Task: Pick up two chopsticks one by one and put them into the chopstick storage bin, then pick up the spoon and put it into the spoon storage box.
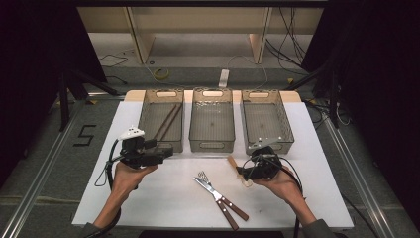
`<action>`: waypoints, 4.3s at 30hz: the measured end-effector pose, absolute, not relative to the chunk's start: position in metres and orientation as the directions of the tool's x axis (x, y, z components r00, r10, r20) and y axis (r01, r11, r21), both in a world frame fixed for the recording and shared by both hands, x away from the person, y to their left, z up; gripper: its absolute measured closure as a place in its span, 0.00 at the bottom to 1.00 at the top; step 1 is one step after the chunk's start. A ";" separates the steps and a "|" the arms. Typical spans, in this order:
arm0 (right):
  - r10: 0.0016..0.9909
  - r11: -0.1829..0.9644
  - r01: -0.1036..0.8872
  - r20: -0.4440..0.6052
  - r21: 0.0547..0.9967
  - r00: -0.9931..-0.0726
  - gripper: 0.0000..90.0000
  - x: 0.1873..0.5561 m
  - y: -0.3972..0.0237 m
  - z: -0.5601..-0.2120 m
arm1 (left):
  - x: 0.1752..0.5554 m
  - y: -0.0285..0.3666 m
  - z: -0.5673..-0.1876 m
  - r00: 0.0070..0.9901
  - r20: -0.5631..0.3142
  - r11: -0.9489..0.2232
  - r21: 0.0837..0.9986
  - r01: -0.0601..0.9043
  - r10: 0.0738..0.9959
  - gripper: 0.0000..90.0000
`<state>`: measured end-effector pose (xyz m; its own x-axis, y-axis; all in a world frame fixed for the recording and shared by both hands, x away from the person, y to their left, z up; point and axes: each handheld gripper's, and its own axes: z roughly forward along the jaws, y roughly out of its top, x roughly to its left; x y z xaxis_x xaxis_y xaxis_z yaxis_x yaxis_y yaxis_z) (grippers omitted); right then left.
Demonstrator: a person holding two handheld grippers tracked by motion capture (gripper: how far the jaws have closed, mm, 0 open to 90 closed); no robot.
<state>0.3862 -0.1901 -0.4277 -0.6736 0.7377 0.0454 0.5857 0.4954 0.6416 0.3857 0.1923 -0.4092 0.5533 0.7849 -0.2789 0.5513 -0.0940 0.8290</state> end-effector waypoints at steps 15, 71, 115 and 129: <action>0.738 0.527 0.619 0.048 0.583 -0.673 0.43 0.405 -0.175 -0.442 | 0.360 0.183 -0.416 0.625 -0.172 -0.189 0.864 0.467 0.762 0.17; 0.701 0.609 0.628 0.041 0.485 -0.712 0.86 0.418 -0.158 -0.458 | 0.345 0.181 -0.415 0.637 -0.192 -0.163 0.876 0.454 0.747 0.17; 0.684 0.400 0.576 0.185 0.713 -0.705 0.86 0.435 -0.173 -0.402 | 0.345 0.187 -0.411 0.624 -0.221 -0.086 0.902 0.423 0.750 0.17; 0.703 0.389 0.567 0.163 0.726 -0.692 0.86 0.470 -0.147 -0.377 | 0.342 0.189 -0.410 0.628 -0.210 -0.091 0.907 0.412 0.749 0.17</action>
